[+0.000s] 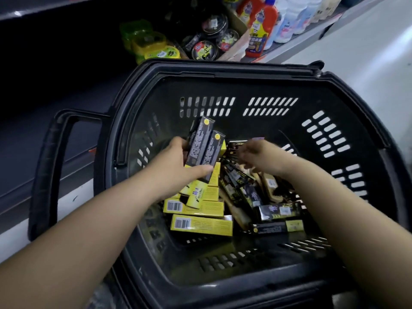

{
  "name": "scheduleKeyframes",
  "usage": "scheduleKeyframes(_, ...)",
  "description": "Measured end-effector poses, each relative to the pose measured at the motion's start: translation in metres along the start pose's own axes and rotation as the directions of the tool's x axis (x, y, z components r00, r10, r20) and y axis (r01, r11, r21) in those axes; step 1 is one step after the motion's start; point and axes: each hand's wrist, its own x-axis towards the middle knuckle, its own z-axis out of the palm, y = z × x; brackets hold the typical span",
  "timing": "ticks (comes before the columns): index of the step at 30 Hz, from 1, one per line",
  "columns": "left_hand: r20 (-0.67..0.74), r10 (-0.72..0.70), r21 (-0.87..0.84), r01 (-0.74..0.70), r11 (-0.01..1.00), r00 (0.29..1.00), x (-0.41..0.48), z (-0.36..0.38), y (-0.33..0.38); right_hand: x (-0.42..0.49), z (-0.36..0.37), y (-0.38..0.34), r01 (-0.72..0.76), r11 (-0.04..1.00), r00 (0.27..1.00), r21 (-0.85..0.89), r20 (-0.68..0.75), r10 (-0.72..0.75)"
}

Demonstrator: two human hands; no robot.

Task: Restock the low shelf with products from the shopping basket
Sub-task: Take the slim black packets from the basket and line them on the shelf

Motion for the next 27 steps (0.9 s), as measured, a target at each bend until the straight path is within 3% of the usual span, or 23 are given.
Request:
scheduleKeyframes(2,-0.02,-0.007,0.019,0.007,1.0,1.0,0.001,0.0,-0.001,0.019,0.012,0.027,-0.088,0.906,0.982,-0.413,0.114,0.148)
scheduleKeyframes(4,-0.04,-0.024,0.036,0.026,0.999,0.999,0.002,0.0,-0.002,0.029,0.036,0.046,-0.11,0.774,0.937,-0.623,0.195,0.29)
scheduleKeyframes(7,-0.048,-0.034,0.072,0.038,0.997,0.998,0.003,0.002,-0.004,0.039,0.075,0.066,-0.111,0.674,0.923,-0.73,0.176,0.342)
scheduleKeyframes(10,-0.042,-0.033,0.097,0.037,0.995,0.999,0.006,0.002,-0.005,0.046,0.086,0.071,-0.18,0.664,0.935,-0.725,0.084,0.345)
scheduleKeyframes(13,-0.048,-0.047,0.112,0.052,0.992,0.998,0.009,0.0,-0.006,0.047,0.05,0.051,-0.201,0.821,0.963,-0.535,0.046,0.265)
scheduleKeyframes(14,-0.052,-0.057,0.116,0.063,0.991,0.997,0.01,0.0,-0.006,0.045,0.034,0.039,-0.181,0.895,0.978,-0.409,0.022,0.208)
scheduleKeyframes(16,-0.063,-0.075,0.114,0.081,0.99,0.995,0.01,-0.001,-0.004,0.033,0.006,0.014,-0.099,0.995,0.995,0.016,-0.002,0.099)
scheduleKeyframes(18,-0.059,-0.098,0.07,0.102,0.992,0.993,0.01,-0.003,-0.003,0.015,-0.009,-0.009,0.01,0.91,1.0,0.415,-0.017,-0.003)
scheduleKeyframes(19,-0.05,-0.116,0.029,0.117,0.993,0.992,0.01,-0.003,-0.002,0.007,-0.012,-0.019,0.065,0.857,0.998,0.512,-0.031,-0.057)
scheduleKeyframes(22,0.002,-0.138,-0.092,0.137,0.986,0.99,0.009,-0.003,-0.002,-0.005,-0.002,-0.042,0.121,0.712,0.988,0.692,-0.011,-0.157)
scheduleKeyframes(27,0.01,-0.102,-0.321,0.1,0.942,0.995,0.008,-0.006,0.002,-0.009,0.014,-0.055,0.04,0.457,0.993,0.889,0.013,-0.113)
